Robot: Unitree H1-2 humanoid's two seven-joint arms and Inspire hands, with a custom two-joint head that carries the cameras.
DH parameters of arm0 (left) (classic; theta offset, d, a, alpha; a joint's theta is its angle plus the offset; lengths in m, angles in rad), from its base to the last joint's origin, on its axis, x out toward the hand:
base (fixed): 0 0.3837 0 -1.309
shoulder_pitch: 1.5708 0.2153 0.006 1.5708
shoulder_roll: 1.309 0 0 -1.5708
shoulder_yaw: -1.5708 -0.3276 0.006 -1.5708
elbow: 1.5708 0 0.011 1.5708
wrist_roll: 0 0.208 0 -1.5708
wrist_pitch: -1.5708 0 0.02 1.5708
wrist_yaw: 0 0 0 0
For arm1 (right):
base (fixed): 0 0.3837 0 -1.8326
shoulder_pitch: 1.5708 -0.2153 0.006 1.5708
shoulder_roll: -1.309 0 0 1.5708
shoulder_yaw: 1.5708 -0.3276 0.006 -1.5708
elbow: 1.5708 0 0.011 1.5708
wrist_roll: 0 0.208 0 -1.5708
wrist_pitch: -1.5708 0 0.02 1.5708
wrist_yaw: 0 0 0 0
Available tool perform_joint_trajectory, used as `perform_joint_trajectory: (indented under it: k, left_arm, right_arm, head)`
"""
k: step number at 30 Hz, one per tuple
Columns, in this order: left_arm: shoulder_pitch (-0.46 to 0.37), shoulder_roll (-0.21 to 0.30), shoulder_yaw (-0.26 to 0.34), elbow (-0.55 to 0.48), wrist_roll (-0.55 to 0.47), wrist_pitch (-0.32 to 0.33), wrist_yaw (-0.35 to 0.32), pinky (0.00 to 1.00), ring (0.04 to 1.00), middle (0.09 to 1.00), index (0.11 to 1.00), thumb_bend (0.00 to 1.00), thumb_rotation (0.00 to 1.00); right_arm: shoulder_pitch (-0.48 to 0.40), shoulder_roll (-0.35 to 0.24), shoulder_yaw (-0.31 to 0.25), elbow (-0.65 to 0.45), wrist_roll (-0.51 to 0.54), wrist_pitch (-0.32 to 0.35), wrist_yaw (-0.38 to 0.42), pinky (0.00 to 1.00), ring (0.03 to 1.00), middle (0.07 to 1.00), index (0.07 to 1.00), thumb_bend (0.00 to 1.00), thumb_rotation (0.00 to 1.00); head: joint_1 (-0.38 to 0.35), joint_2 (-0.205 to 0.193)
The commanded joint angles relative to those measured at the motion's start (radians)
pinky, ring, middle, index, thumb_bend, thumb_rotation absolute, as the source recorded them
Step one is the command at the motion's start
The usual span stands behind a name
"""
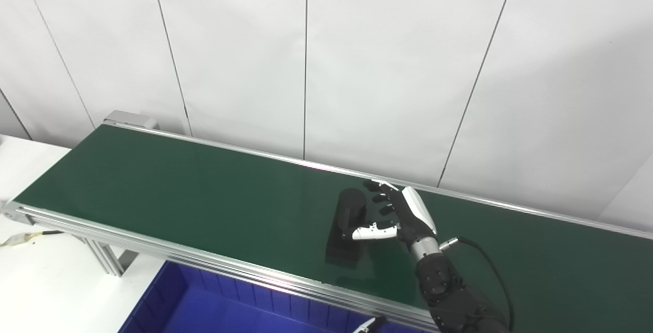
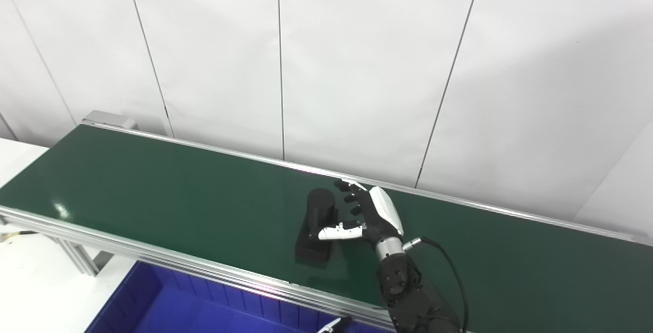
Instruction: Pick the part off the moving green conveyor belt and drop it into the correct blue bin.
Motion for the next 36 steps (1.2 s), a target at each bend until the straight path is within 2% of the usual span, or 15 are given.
perform_joint_trajectory:
  k: [1,6,7,8,10,11,12,13,15,17,23,27,36]
  left_arm:
    - [-0.008,-0.022,-0.01,-0.032,0.012,-0.036,0.0,0.81,0.933,0.956,0.938,1.0,0.88]
    - [-0.008,-0.024,-0.008,-0.029,0.003,-0.036,-0.009,0.81,0.929,0.957,0.935,1.0,0.86]
    - [-0.008,-0.024,-0.008,-0.027,0.003,-0.036,-0.01,0.81,0.932,0.96,0.937,1.0,0.87]
    - [-0.01,-0.024,-0.009,-0.025,0.005,-0.036,-0.006,0.82,0.933,0.96,0.938,1.0,0.87]
    - [-0.012,-0.022,-0.012,-0.023,0.005,-0.036,-0.003,0.82,0.935,0.959,0.939,1.0,0.87]
    - [-0.012,-0.021,-0.013,-0.023,0.007,-0.036,-0.002,0.83,0.936,0.959,0.939,1.0,0.86]
    - [-0.012,-0.02,-0.014,-0.024,0.009,-0.036,-0.001,0.82,0.935,0.959,0.94,1.0,0.87]
    - [-0.012,-0.019,-0.013,-0.024,0.01,-0.036,-0.002,0.82,0.935,0.959,0.94,1.0,0.87]
    - [-0.012,-0.017,-0.013,-0.025,0.01,-0.036,-0.002,0.82,0.934,0.96,0.939,1.0,0.87]
    - [-0.014,-0.014,-0.018,-0.026,0.015,-0.036,0.005,0.81,0.93,0.957,0.938,1.0,0.86]
    - [-0.013,-0.01,-0.017,-0.029,0.01,-0.036,-0.002,0.82,0.932,0.958,0.94,1.0,0.86]
    - [-0.011,-0.008,-0.014,-0.028,0.006,-0.036,-0.008,0.83,0.936,0.959,0.94,1.0,0.86]
    - [-0.003,-0.006,-0.011,-0.044,0.01,-0.036,-0.014,0.84,0.945,0.965,0.946,1.0,0.87]
  right_arm:
    - [-0.069,0.009,0.003,-0.019,-0.007,-0.001,-0.013,0.65,0.781,0.836,0.799,1.0,0.3]
    - [-0.067,0.013,-0.017,-0.024,0.011,-0.021,-0.016,0.61,0.715,0.761,0.75,1.0,0.28]
    - [-0.067,0.013,-0.022,-0.025,0.016,-0.027,-0.017,0.57,0.654,0.685,0.702,0.97,0.25]
    - [-0.067,0.014,-0.028,-0.026,0.02,-0.031,-0.017,0.54,0.627,0.654,0.676,0.94,0.24]
    - [-0.068,0.016,-0.034,-0.027,0.023,-0.032,-0.02,0.46,0.532,0.564,0.596,0.83,0.19]
    - [-0.069,0.016,-0.035,-0.028,0.023,-0.031,-0.022,0.45,0.524,0.558,0.591,0.82,0.19]
    - [-0.07,0.016,-0.035,-0.03,0.021,-0.032,-0.026,0.41,0.482,0.526,0.531,0.64,0.16]
    - [-0.07,0.016,-0.033,-0.031,0.017,-0.036,-0.03,0.38,0.446,0.489,0.526,0.59,0.09]
    - [-0.07,0.016,-0.032,-0.034,0.016,-0.044,-0.033,0.32,0.379,0.449,0.517,0.54,0.02]
    - [-0.068,0.015,-0.032,-0.038,0.018,-0.048,-0.032,0.29,0.343,0.427,0.516,0.53,0.0]
    - [-0.068,0.011,-0.033,-0.046,0.019,-0.047,-0.026,0.27,0.328,0.424,0.517,0.52,0.0]
    - [-0.066,0.009,-0.032,-0.05,0.017,-0.046,-0.027,0.31,0.348,0.429,0.517,0.52,0.0]
    - [-0.036,-0.007,-0.021,-0.113,0.019,-0.05,-0.023,0.31,0.359,0.433,0.512,0.53,0.0]
  head:
    - [-0.001,0.001]
    - [-0.003,0.001]
    - [-0.003,0.001]
    - [-0.004,0.0]
    - [-0.004,0.001]
    - [-0.005,0.001]
    - [-0.006,0.001]
    - [-0.006,0.0]
    - [-0.007,0.0]
    - [-0.009,-0.001]
    - [-0.014,-0.001]
    - [-0.021,0.001]
    - [-0.081,0.019]
